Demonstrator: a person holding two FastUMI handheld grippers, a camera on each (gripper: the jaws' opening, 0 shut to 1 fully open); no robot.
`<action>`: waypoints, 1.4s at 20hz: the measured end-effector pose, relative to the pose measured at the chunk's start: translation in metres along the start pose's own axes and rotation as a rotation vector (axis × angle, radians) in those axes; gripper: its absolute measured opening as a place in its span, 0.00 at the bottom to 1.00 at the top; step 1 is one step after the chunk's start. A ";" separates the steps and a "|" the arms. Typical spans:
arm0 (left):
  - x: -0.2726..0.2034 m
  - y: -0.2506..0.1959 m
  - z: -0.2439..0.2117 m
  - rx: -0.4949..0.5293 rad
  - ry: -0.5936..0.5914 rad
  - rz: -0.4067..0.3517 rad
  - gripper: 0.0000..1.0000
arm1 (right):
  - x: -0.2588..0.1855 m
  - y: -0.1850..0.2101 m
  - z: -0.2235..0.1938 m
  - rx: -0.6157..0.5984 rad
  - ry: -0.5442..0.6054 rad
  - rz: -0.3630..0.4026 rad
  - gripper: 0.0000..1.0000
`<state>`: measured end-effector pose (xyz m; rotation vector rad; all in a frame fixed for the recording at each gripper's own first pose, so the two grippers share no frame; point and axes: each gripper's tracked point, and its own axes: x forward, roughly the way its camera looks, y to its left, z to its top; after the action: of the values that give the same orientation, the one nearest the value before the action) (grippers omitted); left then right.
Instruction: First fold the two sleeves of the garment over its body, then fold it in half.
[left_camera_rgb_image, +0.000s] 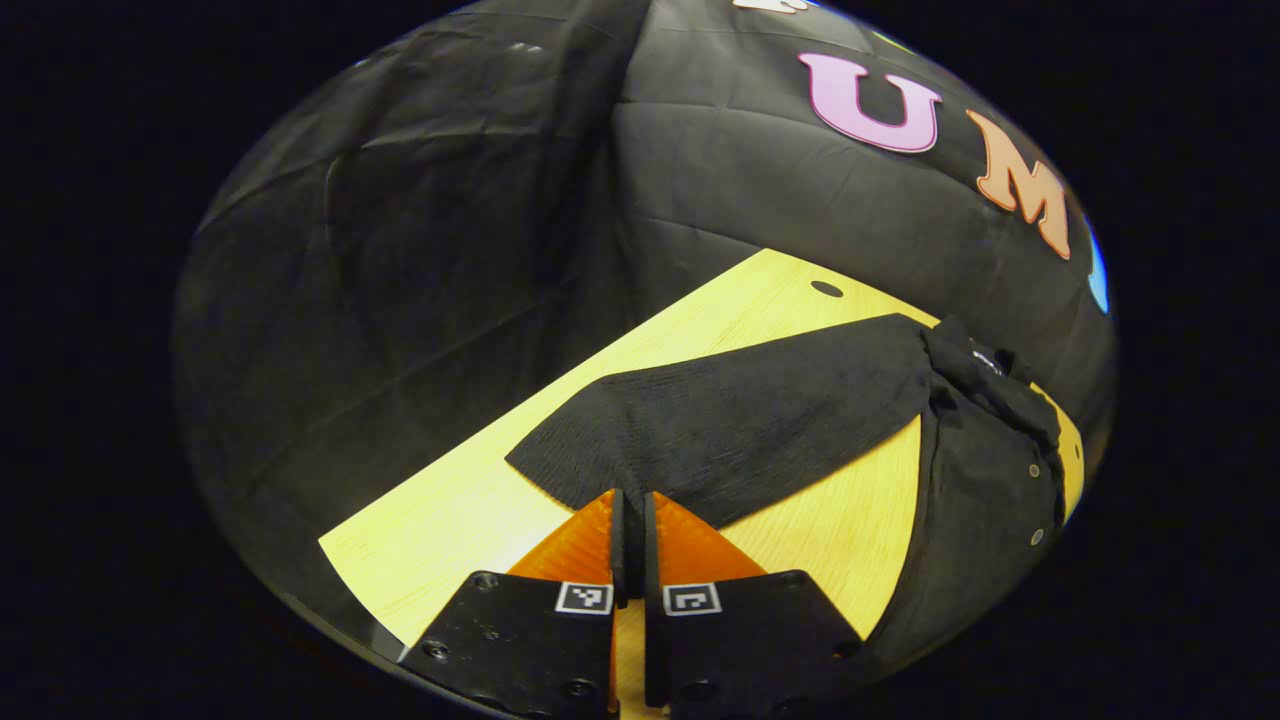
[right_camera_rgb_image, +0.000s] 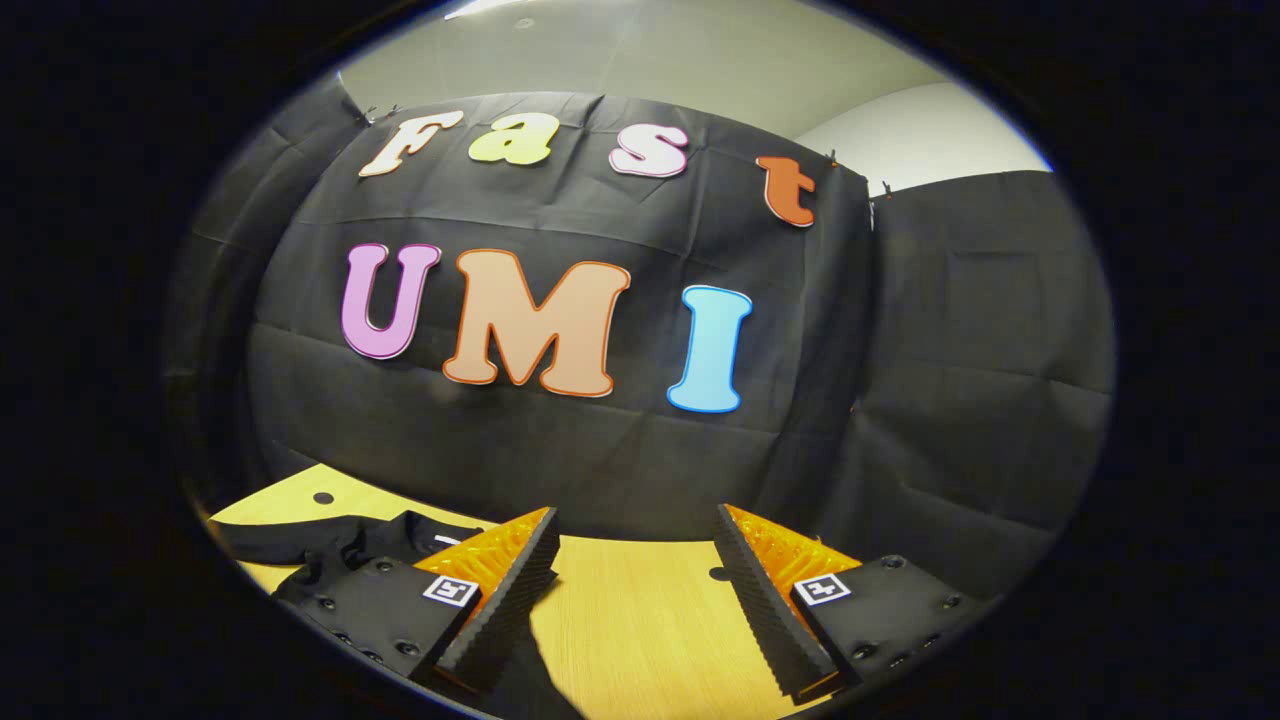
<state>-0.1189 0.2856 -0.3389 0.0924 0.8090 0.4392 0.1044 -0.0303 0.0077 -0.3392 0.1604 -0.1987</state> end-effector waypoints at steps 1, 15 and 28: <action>-0.001 0.000 0.001 -0.014 0.002 -0.008 0.00 | -0.002 -0.004 0.000 -0.004 -0.006 -0.010 0.98; -0.032 -0.068 0.164 -0.048 -0.227 -0.192 0.00 | -0.011 -0.068 -0.040 0.040 0.038 -0.099 0.98; -0.064 -0.334 0.235 0.123 -0.360 -0.548 0.00 | -0.020 -0.151 -0.072 0.125 0.055 -0.164 0.98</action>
<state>0.1263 -0.0237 -0.2147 0.0575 0.4755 -0.1455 0.0464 -0.1877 -0.0048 -0.2225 0.1732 -0.3789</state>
